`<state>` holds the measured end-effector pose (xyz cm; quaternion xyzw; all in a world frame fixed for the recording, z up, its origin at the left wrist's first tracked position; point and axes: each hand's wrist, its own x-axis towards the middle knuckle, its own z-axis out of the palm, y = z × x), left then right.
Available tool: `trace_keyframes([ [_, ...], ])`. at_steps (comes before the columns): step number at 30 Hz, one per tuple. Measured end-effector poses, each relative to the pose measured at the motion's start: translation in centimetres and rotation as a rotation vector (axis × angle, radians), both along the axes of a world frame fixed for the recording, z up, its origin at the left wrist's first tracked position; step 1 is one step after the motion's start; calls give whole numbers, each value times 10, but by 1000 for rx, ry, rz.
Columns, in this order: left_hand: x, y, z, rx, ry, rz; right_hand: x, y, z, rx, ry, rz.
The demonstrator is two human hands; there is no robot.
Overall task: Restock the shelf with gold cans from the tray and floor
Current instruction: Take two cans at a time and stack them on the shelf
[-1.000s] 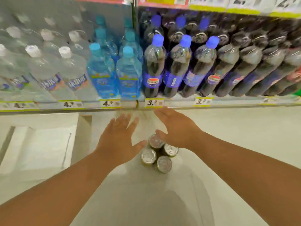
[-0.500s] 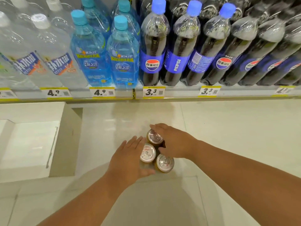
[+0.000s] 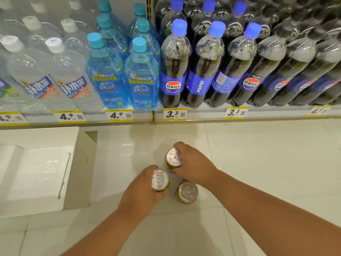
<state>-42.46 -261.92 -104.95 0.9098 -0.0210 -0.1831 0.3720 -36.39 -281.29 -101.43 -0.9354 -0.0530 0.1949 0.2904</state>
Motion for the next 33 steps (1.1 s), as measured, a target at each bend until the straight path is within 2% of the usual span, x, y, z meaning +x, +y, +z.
trace_keyframes([
  [3, 6, 24, 61, 34, -1, 82, -14, 11, 53, 61, -22, -83],
  [6, 11, 42, 153, 67, -27, 144, -23, 20, 134, 82, -22, -128],
  [10, 16, 66, 294, 55, -54, 172, -26, 36, 262, 94, -36, -101],
  [17, 25, 97, 553, -31, -74, 190, -14, 64, 523, 121, -93, -78],
  [22, 36, 113, 732, -2, -152, 241, -15, 73, 700, 143, -181, -88],
  [25, 42, 122, 833, 27, -195, 191, -14, 82, 794, 133, -206, -56],
  [33, 49, 135, 1050, 106, -364, 185, -9, 108, 1012, 186, -390, -42],
])
